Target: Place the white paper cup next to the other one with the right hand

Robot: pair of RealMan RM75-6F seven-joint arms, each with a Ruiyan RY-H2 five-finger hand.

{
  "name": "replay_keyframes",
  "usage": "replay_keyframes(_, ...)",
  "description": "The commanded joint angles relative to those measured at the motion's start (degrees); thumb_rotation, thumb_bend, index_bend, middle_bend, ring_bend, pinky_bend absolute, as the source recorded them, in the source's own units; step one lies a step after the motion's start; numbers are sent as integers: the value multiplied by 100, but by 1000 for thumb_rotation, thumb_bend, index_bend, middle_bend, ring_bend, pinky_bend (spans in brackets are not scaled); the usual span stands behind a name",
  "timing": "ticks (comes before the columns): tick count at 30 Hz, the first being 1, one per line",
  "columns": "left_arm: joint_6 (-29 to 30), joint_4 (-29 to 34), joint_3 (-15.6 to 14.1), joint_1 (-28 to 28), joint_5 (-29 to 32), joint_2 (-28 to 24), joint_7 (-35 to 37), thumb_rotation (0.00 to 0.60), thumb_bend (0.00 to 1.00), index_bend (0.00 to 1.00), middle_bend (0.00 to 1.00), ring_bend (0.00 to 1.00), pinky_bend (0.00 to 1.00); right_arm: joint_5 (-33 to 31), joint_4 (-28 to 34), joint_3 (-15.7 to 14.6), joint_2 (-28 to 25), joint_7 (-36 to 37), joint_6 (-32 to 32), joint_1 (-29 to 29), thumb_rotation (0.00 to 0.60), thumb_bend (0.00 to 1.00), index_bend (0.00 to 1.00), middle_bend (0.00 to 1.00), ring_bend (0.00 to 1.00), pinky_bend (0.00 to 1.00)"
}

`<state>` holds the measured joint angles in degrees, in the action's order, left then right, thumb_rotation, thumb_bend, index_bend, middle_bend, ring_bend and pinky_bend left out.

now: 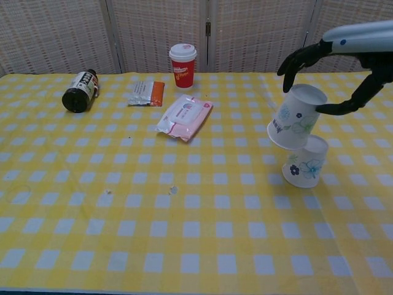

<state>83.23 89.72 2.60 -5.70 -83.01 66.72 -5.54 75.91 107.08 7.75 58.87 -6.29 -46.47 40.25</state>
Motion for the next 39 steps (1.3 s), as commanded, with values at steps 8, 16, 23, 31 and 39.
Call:
replay_keyframes(8,-6,-128,-38,61,48,52,127,600,223,0,0,0,0,-716,-813,-20,1007,-501,616,602,600,419,378,167,141,102)
replay_keyframes(16,-8,-234,-49,91,66,90,225,600,223,0,0,0,0,-1091,-1022,-102,1259,-774,704,788,600,418,378,167,141,102)
replay_keyframes(23,-31,-298,-55,83,42,117,280,600,224,0,0,0,0,-1284,-1115,-184,1389,-926,684,871,600,419,378,164,142,103)
replay_keyframes(31,-54,-350,-58,86,51,137,324,600,224,0,0,0,0,-1398,-1137,-266,1430,-1020,623,912,600,419,378,162,142,102)
replay_keyframes(39,-54,-382,-61,99,52,146,361,600,223,0,0,0,0,-1455,-1159,-317,1474,-1079,559,942,600,419,319,154,143,103)
